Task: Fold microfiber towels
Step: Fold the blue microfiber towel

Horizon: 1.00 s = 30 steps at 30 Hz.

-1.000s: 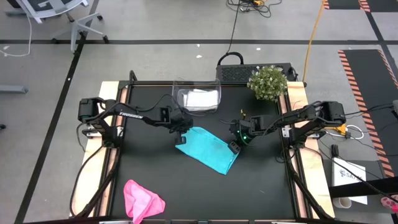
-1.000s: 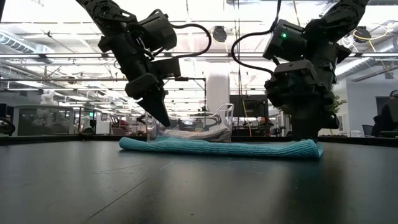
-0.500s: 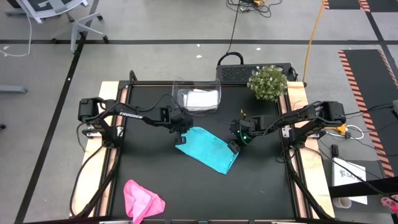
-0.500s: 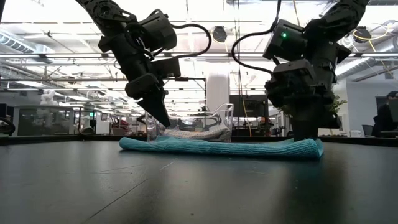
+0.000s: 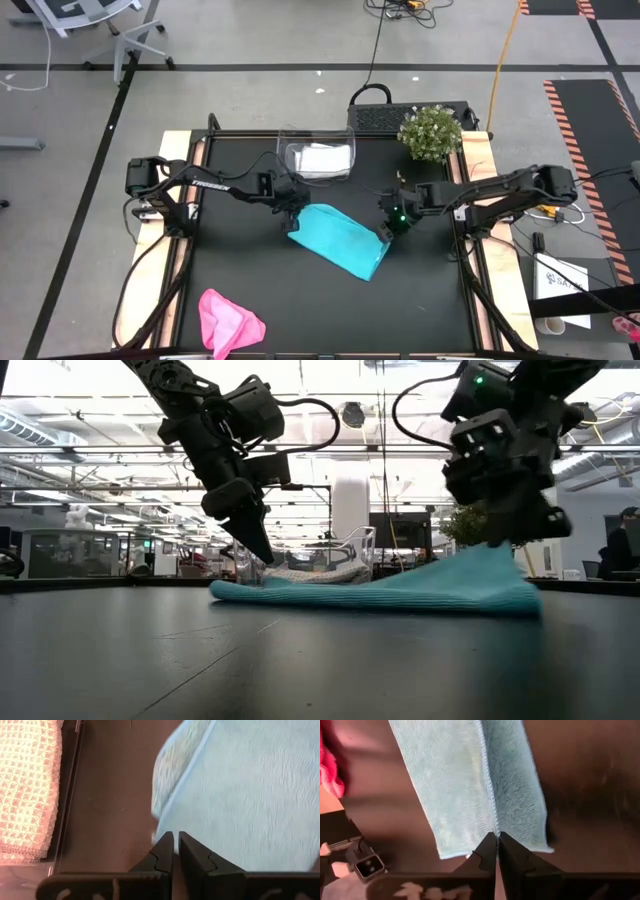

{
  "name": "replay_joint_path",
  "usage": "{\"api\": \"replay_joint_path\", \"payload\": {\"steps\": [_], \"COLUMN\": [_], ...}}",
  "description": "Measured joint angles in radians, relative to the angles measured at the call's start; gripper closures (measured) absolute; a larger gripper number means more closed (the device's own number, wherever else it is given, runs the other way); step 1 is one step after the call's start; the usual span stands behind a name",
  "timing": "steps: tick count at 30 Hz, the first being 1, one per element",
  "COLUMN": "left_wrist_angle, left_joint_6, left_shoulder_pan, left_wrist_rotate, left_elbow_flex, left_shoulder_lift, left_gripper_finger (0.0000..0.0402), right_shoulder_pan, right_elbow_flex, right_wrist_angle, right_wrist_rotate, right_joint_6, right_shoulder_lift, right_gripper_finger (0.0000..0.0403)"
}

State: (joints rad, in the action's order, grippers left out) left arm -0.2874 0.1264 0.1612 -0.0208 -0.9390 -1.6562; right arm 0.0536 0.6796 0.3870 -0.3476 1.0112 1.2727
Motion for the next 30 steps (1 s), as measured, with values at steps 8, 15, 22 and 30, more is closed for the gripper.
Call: {"api": "replay_joint_path", "payload": {"steps": [8, 15, 22, 30], "left_wrist_angle": [0.000, 0.000, 0.005, 0.005], "left_joint_6": [0.000, -0.004, -0.018, -0.026], "left_shoulder_pan": [0.001, 0.002, 0.002, 0.002], "left_wrist_rotate": [-0.001, -0.003, -0.003, -0.003], "left_elbow_flex": [0.000, 0.000, 0.000, 0.000], "left_shoulder_lift": [0.000, 0.000, 0.000, 0.000], "left_gripper_finger": [0.0371, 0.0371, 0.0371, 0.0371], "right_shoulder_pan": [-0.073, -0.104, -0.108, -0.108], "right_elbow_flex": [0.000, 0.000, 0.000, 0.000], "right_wrist_angle": [0.058, 0.108, 0.113, 0.144], "right_wrist_rotate": [-0.022, -0.023, -0.024, -0.025], "right_joint_6": [0.036, 0.018, -0.060, -0.081], "right_shoulder_lift": [0.006, 0.042, 0.050, 0.050], "right_gripper_finger": [0.0402, 0.0402, 0.0380, 0.0320]}}
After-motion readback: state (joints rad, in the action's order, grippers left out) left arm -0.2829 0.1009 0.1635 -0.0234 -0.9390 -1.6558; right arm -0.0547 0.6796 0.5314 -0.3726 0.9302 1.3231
